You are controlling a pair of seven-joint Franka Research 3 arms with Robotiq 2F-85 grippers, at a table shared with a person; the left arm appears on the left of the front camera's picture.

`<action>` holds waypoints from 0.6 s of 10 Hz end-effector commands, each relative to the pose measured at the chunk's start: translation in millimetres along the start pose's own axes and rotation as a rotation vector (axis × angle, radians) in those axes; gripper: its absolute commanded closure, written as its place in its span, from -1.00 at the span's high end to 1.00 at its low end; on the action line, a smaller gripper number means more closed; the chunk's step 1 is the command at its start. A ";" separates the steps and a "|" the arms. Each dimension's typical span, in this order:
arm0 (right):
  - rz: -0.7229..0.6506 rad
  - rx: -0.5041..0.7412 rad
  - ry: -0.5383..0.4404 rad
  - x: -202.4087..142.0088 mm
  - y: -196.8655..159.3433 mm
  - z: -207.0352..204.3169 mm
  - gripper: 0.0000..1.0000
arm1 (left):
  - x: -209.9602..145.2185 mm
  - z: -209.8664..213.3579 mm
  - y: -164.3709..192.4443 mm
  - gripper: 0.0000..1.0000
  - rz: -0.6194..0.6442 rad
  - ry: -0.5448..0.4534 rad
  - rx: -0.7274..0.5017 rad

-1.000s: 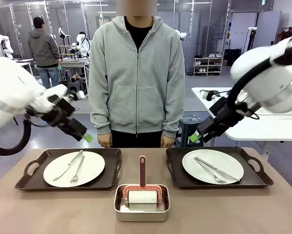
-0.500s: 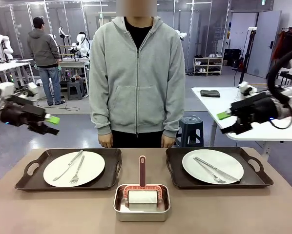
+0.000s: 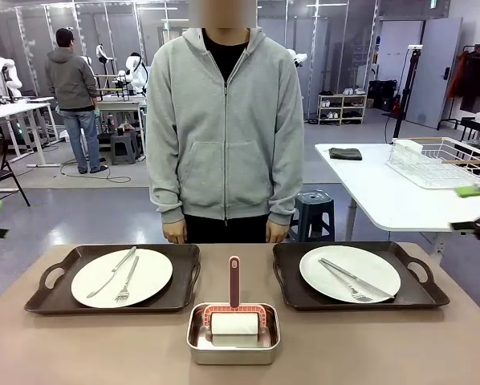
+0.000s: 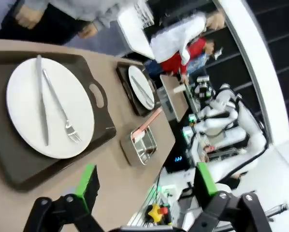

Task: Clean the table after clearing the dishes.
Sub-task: When the left (or right) Handle tray is removed, use the left hand (or right hand) to clean the left (or right) side of the table with the Lint Roller.

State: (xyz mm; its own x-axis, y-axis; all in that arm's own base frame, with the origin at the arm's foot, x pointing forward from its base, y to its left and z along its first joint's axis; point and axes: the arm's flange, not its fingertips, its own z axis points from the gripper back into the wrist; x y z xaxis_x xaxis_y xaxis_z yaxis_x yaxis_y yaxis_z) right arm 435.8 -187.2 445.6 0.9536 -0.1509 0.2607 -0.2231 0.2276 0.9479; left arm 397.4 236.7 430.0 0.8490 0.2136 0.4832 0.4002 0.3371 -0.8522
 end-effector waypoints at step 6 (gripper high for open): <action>-0.022 0.017 -0.138 -31.1 -32.7 70.7 1.00 | -17.7 54.2 3.1 1.00 0.050 -0.176 0.053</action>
State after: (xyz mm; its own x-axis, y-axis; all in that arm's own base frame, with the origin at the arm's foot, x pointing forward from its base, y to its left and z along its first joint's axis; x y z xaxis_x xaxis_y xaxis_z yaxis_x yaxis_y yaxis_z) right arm 394.0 -268.4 416.1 0.9269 -0.3048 0.2191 -0.1677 0.1859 0.9682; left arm 357.8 293.3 424.3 0.8020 0.3687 0.4700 0.3444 0.3575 -0.8681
